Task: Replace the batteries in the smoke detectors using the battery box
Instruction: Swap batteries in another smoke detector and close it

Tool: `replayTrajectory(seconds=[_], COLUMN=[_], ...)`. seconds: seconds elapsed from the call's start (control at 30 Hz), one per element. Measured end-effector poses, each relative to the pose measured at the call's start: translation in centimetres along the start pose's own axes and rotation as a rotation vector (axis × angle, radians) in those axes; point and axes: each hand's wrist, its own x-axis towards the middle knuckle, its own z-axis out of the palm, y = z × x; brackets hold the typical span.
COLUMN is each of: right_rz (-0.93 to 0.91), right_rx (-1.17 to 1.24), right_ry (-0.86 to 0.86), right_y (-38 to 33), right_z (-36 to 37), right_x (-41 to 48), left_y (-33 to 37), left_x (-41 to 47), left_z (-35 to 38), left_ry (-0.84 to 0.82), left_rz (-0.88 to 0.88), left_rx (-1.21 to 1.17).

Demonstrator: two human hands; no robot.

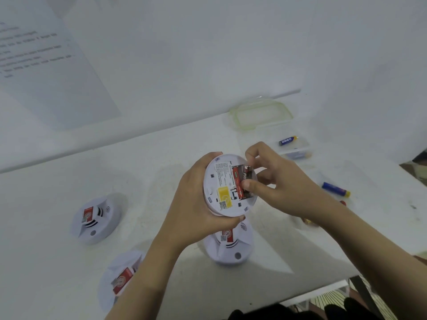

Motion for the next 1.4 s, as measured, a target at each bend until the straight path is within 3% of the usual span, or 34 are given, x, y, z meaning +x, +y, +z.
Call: replayTrajectory(seconds=[0.07, 0.17, 0.3, 0.6, 0.83, 1.13, 1.4], right_rz=[-0.028, -0.135, -0.178, -0.1, -0.01, -0.175, -0.429], right_rx=[-0.032, -0.167, -0.086, -0.022, -0.259, -0.444, -0.745], right_ry=[0.049, 0.251, 0.484, 0.513, 0.194, -0.044, -0.091], right_y=[0.6, 1.6, 2.6, 5.2, 8.8, 8.3, 7.8], right_z=[-0.7, -1.5, -3.1, -6.1, -8.7, -10.8, -12.2], right_x=[-0.3, -0.9, -2.2, -5.5, -6.4, -4.3, -3.1], left_y=[0.1, 0.4, 0.7, 0.4, 1.1, 2.0, 2.0], left_x=[0.5, 1.3, 2.2, 3.3, 3.8, 4.2, 4.6], left_z=[1.0, 2.7, 4.8, 8.3, 9.4, 11.4, 12.3], left_ry=[0.004, 0.01, 0.007, -0.011, 0.026, -0.05, -0.067], left_rz=[-0.004, -0.002, -0.007, -0.108, -0.11, -0.152, -0.183], left_rx=[-0.002, -0.008, -0.01, 0.017, 0.022, 0.102, 0.105])
